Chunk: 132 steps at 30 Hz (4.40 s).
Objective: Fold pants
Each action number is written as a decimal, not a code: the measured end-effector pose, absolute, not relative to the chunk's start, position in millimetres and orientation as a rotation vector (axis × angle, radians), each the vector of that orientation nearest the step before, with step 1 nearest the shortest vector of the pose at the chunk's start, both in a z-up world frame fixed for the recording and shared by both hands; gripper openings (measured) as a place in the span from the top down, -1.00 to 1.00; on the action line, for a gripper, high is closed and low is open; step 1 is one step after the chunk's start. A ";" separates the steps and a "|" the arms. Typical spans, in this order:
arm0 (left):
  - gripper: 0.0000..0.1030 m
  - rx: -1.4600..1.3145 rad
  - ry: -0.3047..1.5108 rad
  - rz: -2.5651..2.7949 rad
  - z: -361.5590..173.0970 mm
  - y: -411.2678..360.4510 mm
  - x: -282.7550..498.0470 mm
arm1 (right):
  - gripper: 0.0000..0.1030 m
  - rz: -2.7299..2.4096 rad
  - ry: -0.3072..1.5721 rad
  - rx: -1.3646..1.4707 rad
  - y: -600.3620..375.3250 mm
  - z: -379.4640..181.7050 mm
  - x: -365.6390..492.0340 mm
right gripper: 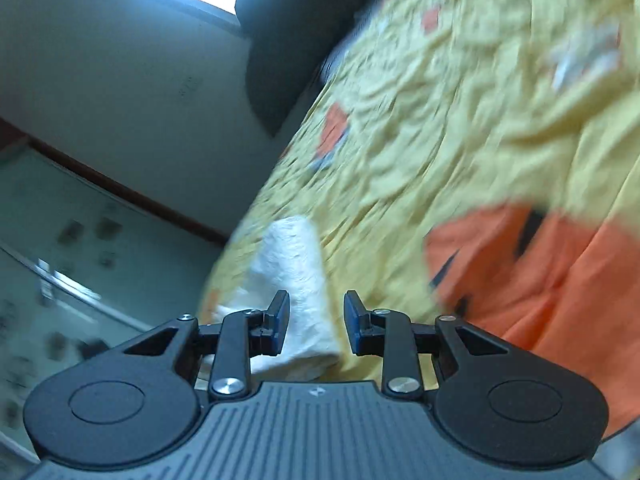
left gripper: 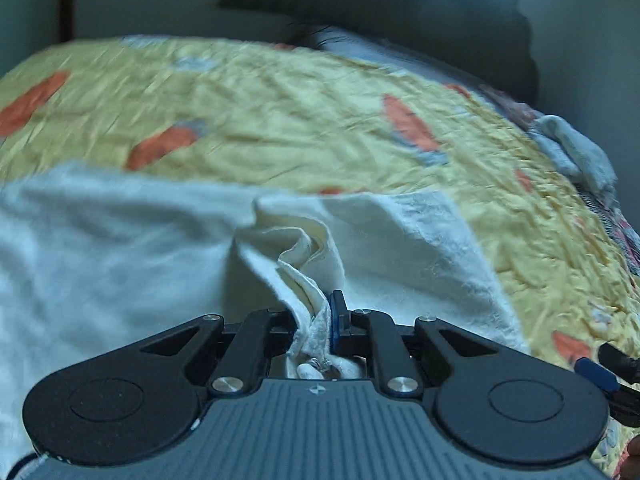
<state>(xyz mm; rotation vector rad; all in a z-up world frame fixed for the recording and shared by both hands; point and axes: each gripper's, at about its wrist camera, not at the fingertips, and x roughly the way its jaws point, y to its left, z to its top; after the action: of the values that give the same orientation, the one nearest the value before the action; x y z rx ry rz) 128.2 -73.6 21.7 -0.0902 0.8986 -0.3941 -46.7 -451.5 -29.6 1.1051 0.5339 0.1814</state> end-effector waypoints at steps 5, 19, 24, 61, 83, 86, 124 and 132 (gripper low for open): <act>0.74 -0.143 0.876 -0.405 30.2 -64.6 126.5 | 0.44 0.281 0.634 1.173 -411.8 -36.8 -23.0; 0.74 -0.204 0.805 -0.456 59.6 -45.2 126.1 | -0.14 0.320 0.710 1.595 -360.5 -76.1 12.9; 0.74 -0.219 0.783 -0.378 61.7 -8.8 124.1 | -0.14 0.258 0.707 1.620 -355.0 -81.2 28.4; 0.14 -0.292 0.676 -0.382 51.5 4.6 129.9 | -0.50 0.345 0.658 1.030 -355.2 20.6 130.0; -0.83 -0.238 0.640 -0.287 36.2 33.9 85.8 | -0.31 0.438 0.847 0.799 -322.0 2.6 88.4; -0.73 -0.144 0.697 -0.302 20.3 13.7 80.7 | -0.30 0.397 0.890 0.604 -300.9 -5.1 65.7; -0.97 -0.229 0.744 -0.203 3.8 22.7 46.6 | -0.32 0.221 0.647 -0.464 -243.7 -5.8 3.2; -0.91 -0.045 0.715 -0.160 -3.4 -0.2 40.4 | 0.09 0.233 0.645 -0.511 -239.0 -12.8 10.1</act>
<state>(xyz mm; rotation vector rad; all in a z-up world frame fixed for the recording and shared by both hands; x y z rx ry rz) 40.4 -0.2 -3.4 -0.0446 0.7152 -0.1599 10.1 -239.0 -12.8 -0.5106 0.6453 0.2330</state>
